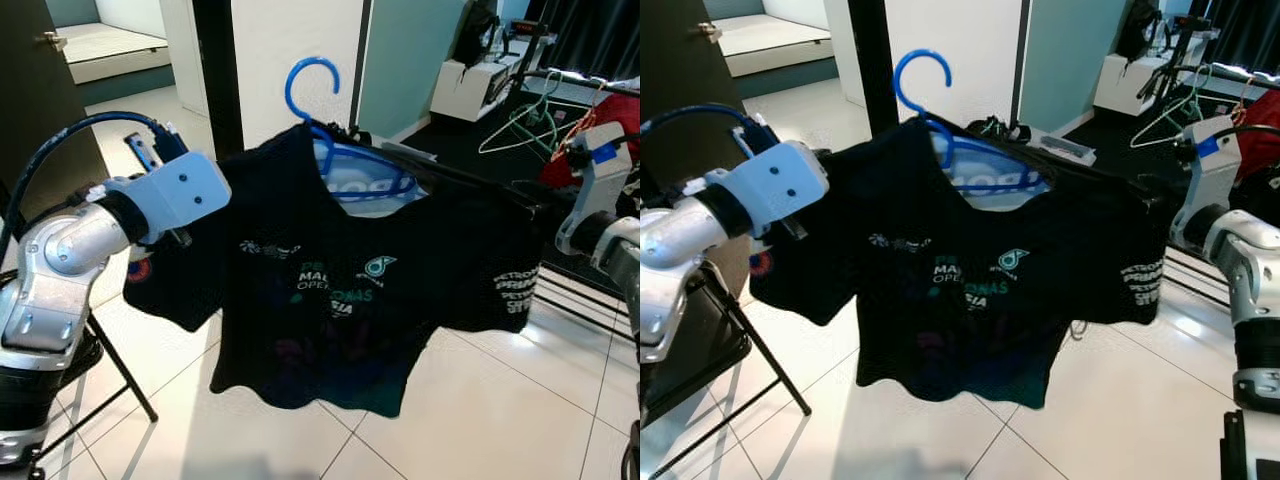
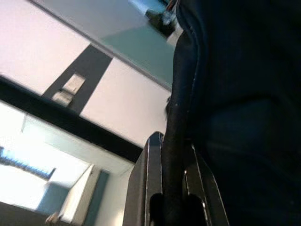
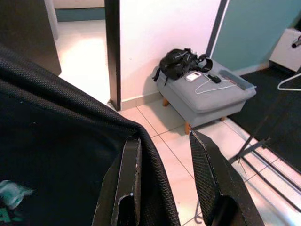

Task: Hang hanger

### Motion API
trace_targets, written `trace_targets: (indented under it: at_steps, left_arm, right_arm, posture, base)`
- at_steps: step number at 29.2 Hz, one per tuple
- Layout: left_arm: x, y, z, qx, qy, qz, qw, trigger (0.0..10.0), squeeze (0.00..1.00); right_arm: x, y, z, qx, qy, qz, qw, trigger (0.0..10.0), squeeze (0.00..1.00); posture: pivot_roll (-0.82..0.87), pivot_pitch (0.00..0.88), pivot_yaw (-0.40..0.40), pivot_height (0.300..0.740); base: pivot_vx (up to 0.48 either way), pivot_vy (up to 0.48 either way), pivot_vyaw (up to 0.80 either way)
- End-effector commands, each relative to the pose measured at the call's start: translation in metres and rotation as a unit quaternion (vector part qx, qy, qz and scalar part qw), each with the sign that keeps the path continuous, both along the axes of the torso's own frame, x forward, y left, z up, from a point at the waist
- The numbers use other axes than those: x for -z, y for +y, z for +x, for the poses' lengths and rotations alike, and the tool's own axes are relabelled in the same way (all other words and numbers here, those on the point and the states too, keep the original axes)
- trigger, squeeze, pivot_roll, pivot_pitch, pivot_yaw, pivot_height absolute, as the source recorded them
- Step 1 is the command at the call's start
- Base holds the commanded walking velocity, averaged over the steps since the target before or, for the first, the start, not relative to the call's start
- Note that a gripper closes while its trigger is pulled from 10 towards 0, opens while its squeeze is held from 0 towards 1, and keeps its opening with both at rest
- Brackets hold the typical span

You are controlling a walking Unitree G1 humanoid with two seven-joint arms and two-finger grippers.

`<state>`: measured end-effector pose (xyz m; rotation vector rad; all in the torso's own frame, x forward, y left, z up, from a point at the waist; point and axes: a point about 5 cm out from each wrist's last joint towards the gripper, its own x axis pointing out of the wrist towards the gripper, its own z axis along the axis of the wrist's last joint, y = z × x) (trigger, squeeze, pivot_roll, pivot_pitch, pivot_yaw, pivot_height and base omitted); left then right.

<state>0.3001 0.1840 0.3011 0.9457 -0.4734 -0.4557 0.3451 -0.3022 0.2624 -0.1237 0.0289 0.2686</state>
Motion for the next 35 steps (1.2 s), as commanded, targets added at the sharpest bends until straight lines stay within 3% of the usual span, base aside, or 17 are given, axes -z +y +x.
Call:
trace_targets:
  at_steps: [1, 6, 7, 9, 10, 11, 12, 13, 14, 15, 17, 18, 19, 23, 29, 33, 35]
  left_arm:
    - [-0.006, -0.002, -0.006, 0.023, -0.010, -0.019, 0.999, 10.0, 0.00]
    - [-0.007, -0.002, -0.007, 0.037, -0.003, -0.015, 0.999, 10.0, 0.00]
    - [-0.007, -0.001, -0.008, 0.040, 0.000, -0.010, 0.999, 10.0, 0.00]
    - [-0.005, -0.001, -0.011, 0.058, 0.008, 0.002, 0.998, 10.0, 0.00]
    - [-0.005, -0.001, -0.011, 0.058, 0.008, 0.002, 0.998, 10.0, 0.00]
    - [-0.004, -0.002, -0.012, 0.066, 0.010, 0.005, 0.998, 10.0, 0.00]
    - [-0.004, -0.002, -0.012, 0.066, 0.010, 0.005, 0.998, 10.0, 0.00]
    - [-0.003, -0.005, -0.014, 0.077, 0.012, 0.008, 0.997, 10.0, 0.00]
    - [-0.003, -0.005, -0.014, 0.077, 0.012, 0.008, 0.997, 10.0, 0.00]
    - [-0.003, -0.007, -0.015, 0.085, 0.011, 0.012, 0.996, 10.0, 0.00]
    - [-0.003, -0.007, -0.015, 0.085, 0.011, 0.012, 0.996, 10.0, 0.00]
    - [-0.004, -0.009, -0.015, 0.090, 0.009, 0.013, 0.996, 10.0, 0.00]
    - [-0.005, -0.009, -0.015, 0.091, 0.006, 0.012, 0.996, 10.0, 0.00]
    - [-0.008, -0.007, -0.012, 0.084, -0.003, 0.003, 0.996, 10.0, 0.00]
    - [-0.013, -0.003, -0.010, 0.070, -0.014, -0.010, 0.997, 10.0, 0.00]
    - [-0.018, 0.007, -0.007, 0.046, -0.027, -0.024, 0.998, 10.0, 0.00]
    - [-0.020, 0.010, -0.006, 0.039, -0.032, -0.030, 0.998, 10.0, 0.00]
  right_arm:
    - [-0.001, -0.006, -0.001, 0.016, -0.010, 0.026, 0.999, 10.0, 1.00]
    - [-0.004, -0.005, -0.003, -0.006, -0.020, 0.080, 0.997, 10.0, 1.00]
    - [-0.005, -0.001, -0.006, -0.038, -0.017, 0.103, 0.994, 10.0, 1.00]
    - [0.006, 0.018, -0.025, -0.179, 0.026, 0.064, 0.981, 10.0, 1.00]
    - [0.006, 0.018, -0.025, -0.179, 0.026, 0.064, 0.981, 10.0, 1.00]
    - [0.012, 0.026, -0.033, -0.233, 0.047, 0.043, 0.970, 10.0, 1.00]
    - [0.012, 0.026, -0.033, -0.233, 0.047, 0.043, 0.970, 10.0, 1.00]
    - [0.013, 0.031, -0.043, -0.281, 0.053, 0.044, 0.957, 10.0, 0.00]
    - [0.013, 0.031, -0.043, -0.281, 0.053, 0.044, 0.957, 10.0, 0.00]
    - [0.013, 0.032, -0.049, -0.309, 0.055, 0.052, 0.948, 10.0, 0.00]
    - [0.013, 0.032, -0.049, -0.309, 0.055, 0.052, 0.948, 10.0, 0.00]
    - [0.014, 0.033, -0.055, -0.335, 0.062, 0.047, 0.939, 10.0, 0.06]
    - [0.010, 0.032, -0.056, -0.338, 0.049, 0.057, 0.938, 10.0, 1.00]
    - [-0.005, 0.029, -0.052, -0.326, -0.008, 0.107, 0.939, 10.0, 1.00]
    - [-0.008, 0.028, -0.051, -0.312, -0.036, 0.150, 0.938, 10.0, 1.00]
    - [-0.015, 0.029, -0.056, -0.337, -0.074, 0.203, 0.916, 10.0, 1.00]
    - [-0.017, 0.030, -0.057, -0.341, -0.079, 0.206, 0.914, 10.0, 1.00]
  posture:
    - [0.00, 0.003, -0.043, 0.740]
    - [0.00, 0.002, -0.042, 0.740]
    - [0.00, 0.002, -0.042, 0.740]
    - [-0.01, 0.003, -0.044, 0.740]
    - [-0.01, 0.003, -0.044, 0.740]
    - [-0.01, 0.003, -0.044, 0.740]
    - [-0.01, 0.003, -0.044, 0.740]
    - [-0.01, 0.003, -0.045, 0.740]
    - [-0.01, 0.003, -0.045, 0.740]
    - [-0.01, 0.003, -0.045, 0.740]
    - [-0.01, 0.003, -0.045, 0.740]
    - [-0.01, 0.002, -0.046, 0.740]
    - [-0.02, 0.001, -0.045, 0.740]
    - [-0.02, 0.000, -0.044, 0.740]
    - [-0.02, 0.001, -0.043, 0.740]
    - [-0.01, 0.000, -0.043, 0.740]
    - [-0.01, 0.000, -0.043, 0.740]
  base:
    - [0.000, 0.000, 0.00]
    - [0.000, 0.000, 0.00]
    - [0.000, 0.000, 0.00]
    - [0.000, 0.000, 0.00]
    - [0.000, 0.000, 0.00]
    - [0.000, 0.000, 0.00]
    - [0.000, 0.000, 0.00]
    - [0.000, 0.000, 0.00]
    - [0.000, 0.000, 0.00]
    - [0.000, 0.000, 0.00]
    - [0.000, 0.000, 0.00]
    - [0.000, 0.000, 0.00]
    - [0.000, 0.000, 0.00]
    - [0.000, 0.000, 0.00]
    - [0.000, 0.000, 0.00]
    - [0.000, 0.000, 0.00]
    - [0.000, 0.000, 0.00]
